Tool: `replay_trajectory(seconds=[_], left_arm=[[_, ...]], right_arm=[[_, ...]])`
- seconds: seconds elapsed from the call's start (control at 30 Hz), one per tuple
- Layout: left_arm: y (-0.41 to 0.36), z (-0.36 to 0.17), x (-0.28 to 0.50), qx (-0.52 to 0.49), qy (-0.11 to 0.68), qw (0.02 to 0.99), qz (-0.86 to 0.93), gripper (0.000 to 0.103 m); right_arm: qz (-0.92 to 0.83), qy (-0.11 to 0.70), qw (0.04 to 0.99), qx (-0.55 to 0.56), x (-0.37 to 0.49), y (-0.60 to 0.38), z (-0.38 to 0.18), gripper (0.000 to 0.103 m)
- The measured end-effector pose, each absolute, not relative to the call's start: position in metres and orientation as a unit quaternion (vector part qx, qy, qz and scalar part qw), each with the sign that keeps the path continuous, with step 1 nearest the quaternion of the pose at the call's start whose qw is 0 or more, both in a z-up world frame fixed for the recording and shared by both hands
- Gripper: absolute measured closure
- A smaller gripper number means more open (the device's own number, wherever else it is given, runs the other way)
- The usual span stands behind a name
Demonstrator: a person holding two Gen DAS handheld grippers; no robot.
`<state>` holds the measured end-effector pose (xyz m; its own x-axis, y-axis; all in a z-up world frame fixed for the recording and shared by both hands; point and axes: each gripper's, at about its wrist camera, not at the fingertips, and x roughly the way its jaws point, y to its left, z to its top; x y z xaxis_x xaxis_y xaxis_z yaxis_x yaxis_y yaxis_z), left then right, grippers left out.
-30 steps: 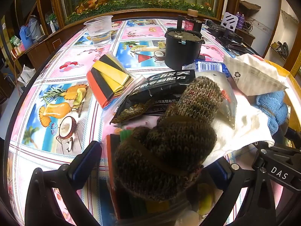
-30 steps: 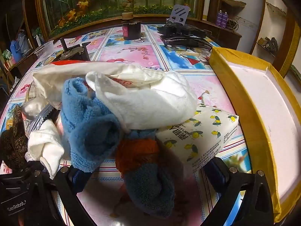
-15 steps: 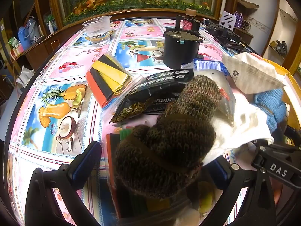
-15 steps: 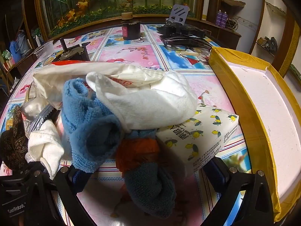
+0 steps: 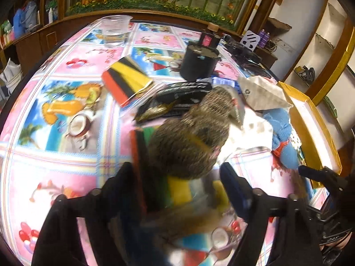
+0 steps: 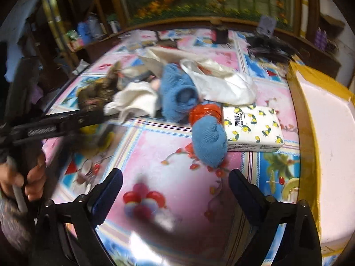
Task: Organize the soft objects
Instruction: 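Lift the glove and towel and carry both toward the yellow-rimmed box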
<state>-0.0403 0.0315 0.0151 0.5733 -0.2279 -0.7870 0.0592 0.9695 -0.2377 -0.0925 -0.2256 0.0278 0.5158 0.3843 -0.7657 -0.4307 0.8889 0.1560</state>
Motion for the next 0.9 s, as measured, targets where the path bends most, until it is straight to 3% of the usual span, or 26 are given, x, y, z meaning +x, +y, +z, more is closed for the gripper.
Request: replay_trajectory(seconds=[0.1,0.33,0.37,0.4,0.43,0.7,0.9], left_arm=[[0.032,0.02,-0.041,-0.089,0.448,0.887,-0.072,0.025],[0.016,0.022,-0.024,-0.048,0.45,0.89,-0.053,0.026],[0.014,0.02,-0.021,-0.047,0.452,0.889,-0.051,0.03],[0.013,0.019,-0.02,-0.049,0.451,0.89,-0.049,0.043],[0.012,0.02,-0.021,-0.047,0.45,0.891,-0.049,0.047],[0.016,0.033,-0.052,-0.066,0.422,0.901,-0.072,0.048],[0.009,0.048,-0.064,-0.062,0.398,0.911,-0.091,0.048]], right_arm=[[0.271,0.398,0.876,-0.019,-0.109,-0.227,0.04,0.015],[0.287,0.364,0.886,0.0,-0.119,-0.242,0.051,0.017],[0.288,0.365,0.886,0.003,-0.119,-0.245,0.052,0.019],[0.286,0.366,0.886,0.004,-0.119,-0.248,0.052,0.019],[0.283,0.367,0.886,0.005,-0.118,-0.25,0.051,0.02],[0.26,0.39,0.883,0.007,-0.098,-0.254,0.045,0.039],[0.225,0.411,0.884,0.002,-0.064,-0.244,0.04,0.043]])
